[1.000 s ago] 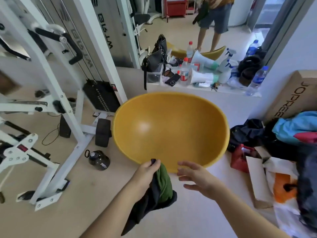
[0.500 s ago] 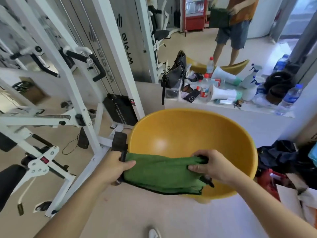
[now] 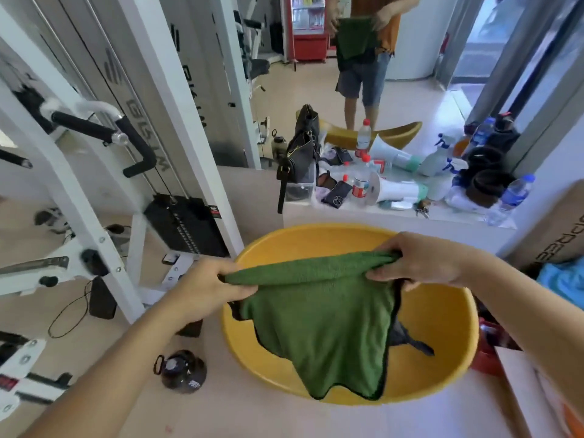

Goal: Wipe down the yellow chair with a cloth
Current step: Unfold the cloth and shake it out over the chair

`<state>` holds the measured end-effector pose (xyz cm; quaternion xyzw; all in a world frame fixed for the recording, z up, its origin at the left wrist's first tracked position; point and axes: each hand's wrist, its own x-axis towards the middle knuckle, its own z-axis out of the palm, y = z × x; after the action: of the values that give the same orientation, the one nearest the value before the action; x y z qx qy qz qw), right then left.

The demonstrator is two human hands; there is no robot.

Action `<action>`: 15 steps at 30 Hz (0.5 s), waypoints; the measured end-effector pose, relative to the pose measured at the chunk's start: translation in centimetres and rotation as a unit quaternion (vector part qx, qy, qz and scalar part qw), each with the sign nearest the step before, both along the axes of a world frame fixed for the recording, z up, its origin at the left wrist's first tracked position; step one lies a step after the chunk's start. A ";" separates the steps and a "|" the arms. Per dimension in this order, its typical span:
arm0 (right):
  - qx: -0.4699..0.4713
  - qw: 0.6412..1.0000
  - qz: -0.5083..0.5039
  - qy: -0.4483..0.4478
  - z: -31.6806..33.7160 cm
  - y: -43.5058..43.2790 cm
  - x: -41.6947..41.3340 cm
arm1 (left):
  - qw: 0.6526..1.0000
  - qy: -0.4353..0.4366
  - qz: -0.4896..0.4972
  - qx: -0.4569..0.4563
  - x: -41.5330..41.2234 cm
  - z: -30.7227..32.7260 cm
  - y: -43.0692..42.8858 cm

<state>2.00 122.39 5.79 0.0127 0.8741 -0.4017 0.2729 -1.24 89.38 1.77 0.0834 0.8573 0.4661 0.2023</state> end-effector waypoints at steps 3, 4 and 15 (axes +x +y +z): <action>-0.182 0.963 -0.200 -0.013 -1.2 -1.7 -2.6 | 0.985 -0.035 0.105 0.128 -2.6 0.3 2.7; -0.230 0.946 -0.230 -0.010 -1.6 -2.6 -3.5 | 0.982 -0.035 0.108 0.152 -3.3 0.3 4.2; -0.342 0.928 -0.074 0.126 -5.2 5.0 -16.3 | 0.987 0.083 -0.017 0.140 -16.8 2.9 15.5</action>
<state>-14.28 127.41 0.56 -0.0681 0.7074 -0.6937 0.1177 -17.99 104.86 4.70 0.1632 0.7961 0.5692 0.1247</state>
